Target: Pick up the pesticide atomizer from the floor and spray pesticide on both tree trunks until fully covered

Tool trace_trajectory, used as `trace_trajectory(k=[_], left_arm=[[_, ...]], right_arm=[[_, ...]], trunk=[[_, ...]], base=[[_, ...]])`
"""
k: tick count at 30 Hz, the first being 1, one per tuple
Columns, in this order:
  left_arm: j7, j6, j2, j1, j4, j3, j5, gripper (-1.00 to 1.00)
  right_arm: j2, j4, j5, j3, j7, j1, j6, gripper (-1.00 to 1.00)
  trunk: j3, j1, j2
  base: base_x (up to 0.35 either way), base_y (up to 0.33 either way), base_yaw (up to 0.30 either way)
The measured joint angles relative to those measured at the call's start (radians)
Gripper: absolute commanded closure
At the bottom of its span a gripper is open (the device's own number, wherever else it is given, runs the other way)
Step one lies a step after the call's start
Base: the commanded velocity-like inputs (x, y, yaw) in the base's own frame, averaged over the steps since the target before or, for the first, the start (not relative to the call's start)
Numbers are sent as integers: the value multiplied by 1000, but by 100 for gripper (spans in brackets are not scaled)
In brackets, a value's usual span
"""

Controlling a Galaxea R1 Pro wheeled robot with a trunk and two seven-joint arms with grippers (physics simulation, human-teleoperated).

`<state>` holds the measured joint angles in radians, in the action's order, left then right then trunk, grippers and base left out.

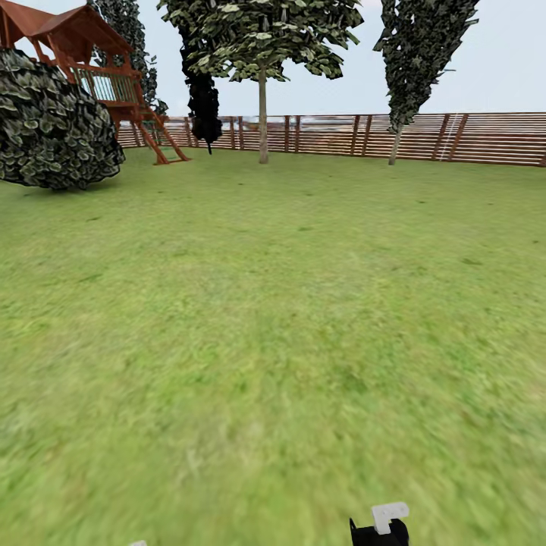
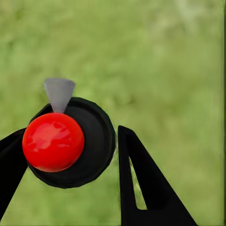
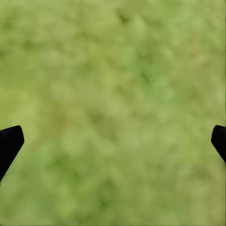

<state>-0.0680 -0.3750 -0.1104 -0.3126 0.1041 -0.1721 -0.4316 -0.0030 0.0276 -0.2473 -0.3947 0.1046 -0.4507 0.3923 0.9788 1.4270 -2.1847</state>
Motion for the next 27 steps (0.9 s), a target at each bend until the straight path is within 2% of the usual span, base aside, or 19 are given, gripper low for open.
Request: trace_trajectory(k=[27], left_arm=[[0, 0, 0, 0, 0, 1, 0, 100]], right_arm=[[-3, -2, 3, 1, 4, 0, 0, -100]], trunk=[[0, 0, 0]], base=[[340, 0, 0]])
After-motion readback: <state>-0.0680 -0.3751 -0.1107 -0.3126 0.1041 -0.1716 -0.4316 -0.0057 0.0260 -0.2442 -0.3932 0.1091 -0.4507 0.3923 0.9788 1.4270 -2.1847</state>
